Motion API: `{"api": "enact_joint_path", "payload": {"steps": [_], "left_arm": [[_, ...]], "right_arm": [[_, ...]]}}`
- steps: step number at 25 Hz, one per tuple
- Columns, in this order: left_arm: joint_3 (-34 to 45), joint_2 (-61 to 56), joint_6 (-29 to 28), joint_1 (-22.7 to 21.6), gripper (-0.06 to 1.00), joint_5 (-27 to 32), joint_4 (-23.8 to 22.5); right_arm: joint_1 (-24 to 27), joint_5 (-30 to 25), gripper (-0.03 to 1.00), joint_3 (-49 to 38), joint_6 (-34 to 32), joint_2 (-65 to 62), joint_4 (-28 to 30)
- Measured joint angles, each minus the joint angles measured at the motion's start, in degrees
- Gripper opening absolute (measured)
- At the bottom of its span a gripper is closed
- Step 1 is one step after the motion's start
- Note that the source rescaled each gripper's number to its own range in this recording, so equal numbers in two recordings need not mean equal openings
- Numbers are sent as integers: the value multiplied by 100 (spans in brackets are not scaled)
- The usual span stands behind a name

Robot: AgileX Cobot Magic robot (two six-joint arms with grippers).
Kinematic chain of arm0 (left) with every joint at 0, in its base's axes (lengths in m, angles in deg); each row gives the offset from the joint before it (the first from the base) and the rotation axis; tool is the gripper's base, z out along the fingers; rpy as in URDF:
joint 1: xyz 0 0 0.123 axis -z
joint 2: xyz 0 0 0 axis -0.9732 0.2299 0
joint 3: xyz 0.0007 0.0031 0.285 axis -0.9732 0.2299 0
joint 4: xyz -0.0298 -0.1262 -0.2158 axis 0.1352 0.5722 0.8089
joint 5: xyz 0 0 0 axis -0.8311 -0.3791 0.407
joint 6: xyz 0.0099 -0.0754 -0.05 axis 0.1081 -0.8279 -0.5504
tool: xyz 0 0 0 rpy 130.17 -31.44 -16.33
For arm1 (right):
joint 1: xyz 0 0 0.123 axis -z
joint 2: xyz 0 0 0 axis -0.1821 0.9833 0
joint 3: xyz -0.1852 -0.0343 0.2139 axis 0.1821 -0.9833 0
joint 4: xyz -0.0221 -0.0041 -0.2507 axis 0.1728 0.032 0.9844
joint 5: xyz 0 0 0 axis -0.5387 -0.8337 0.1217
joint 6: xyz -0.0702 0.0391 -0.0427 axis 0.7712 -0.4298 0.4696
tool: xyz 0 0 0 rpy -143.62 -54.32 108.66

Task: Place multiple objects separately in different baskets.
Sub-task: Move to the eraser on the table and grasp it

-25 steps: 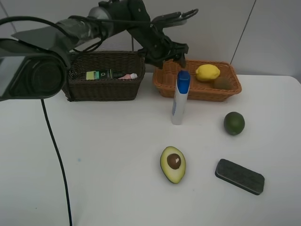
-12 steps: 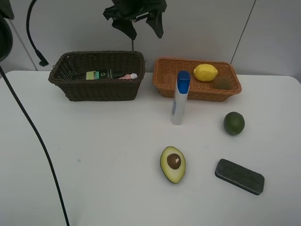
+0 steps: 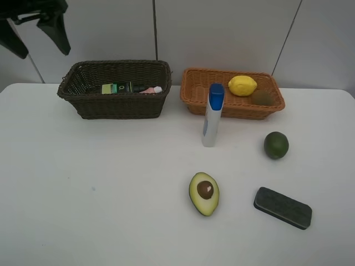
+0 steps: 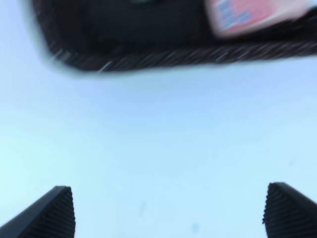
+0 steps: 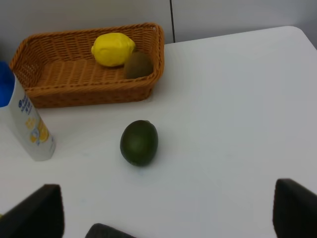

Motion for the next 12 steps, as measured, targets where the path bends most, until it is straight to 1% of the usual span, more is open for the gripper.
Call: {"api": "enact_joint_path", "payload": {"steps": [3, 6, 9, 12], "left_arm": [[1292, -1200, -25, -652, 100, 0, -69], [2338, -2518, 5, -1113, 100, 4, -181], [3225, -3705, 118, -1223, 100, 11, -186], [3922, -4868, 465, -1223, 100, 17, -10]], "right_arm": [[0, 0, 100, 0, 0, 0, 0], [0, 0, 100, 0, 0, 0, 0], [0, 0, 100, 0, 0, 0, 0], [0, 0, 100, 0, 0, 0, 0]]}}
